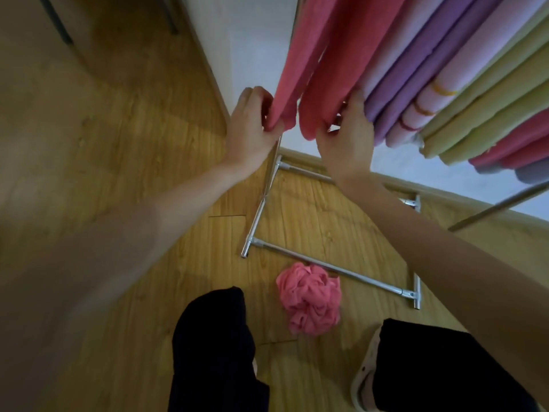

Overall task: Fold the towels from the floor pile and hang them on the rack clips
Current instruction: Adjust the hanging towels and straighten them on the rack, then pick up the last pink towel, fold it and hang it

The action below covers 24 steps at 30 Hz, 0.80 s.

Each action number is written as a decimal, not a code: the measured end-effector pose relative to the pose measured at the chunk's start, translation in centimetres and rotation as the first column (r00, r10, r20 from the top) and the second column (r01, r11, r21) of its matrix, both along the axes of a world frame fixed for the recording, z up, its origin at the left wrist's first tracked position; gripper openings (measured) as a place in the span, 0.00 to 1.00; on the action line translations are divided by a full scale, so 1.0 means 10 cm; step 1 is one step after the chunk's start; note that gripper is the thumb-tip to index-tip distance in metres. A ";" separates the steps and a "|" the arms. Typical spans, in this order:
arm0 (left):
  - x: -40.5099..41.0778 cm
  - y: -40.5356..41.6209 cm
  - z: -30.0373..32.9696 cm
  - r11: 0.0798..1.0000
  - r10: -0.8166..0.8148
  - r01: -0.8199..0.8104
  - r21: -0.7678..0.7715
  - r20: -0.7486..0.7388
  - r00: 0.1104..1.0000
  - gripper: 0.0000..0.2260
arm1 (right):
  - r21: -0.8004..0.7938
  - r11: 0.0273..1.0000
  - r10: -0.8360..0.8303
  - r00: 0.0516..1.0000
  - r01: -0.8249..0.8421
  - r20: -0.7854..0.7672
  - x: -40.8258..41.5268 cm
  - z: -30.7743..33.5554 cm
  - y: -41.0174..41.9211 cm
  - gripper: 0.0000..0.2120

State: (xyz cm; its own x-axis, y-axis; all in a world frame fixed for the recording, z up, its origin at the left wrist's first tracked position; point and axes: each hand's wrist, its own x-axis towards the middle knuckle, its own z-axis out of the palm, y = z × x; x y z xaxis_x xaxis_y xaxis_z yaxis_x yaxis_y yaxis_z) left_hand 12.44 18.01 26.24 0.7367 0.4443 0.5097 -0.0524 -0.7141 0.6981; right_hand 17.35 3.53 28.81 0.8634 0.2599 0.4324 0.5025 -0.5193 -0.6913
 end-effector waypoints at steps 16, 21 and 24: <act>-0.47 -0.88 -2.57 0.959 -0.183 0.268 -0.096 -0.928 0.324 0.15 | -0.539 0.715 -0.066 0.725 -0.445 -0.686 -0.44 -2.90 -1.76 0.21; -0.78 -1.28 -3.43 0.939 -0.293 0.252 -0.233 -0.928 0.233 0.10 | -0.505 0.585 -0.021 0.611 -0.635 -0.792 -0.73 -3.63 -1.86 0.25; -0.95 -1.46 -3.81 0.919 -0.344 0.274 -0.285 -0.917 0.201 0.14 | -0.477 0.557 0.047 0.600 -0.679 -0.799 -0.83 -4.00 -1.82 0.25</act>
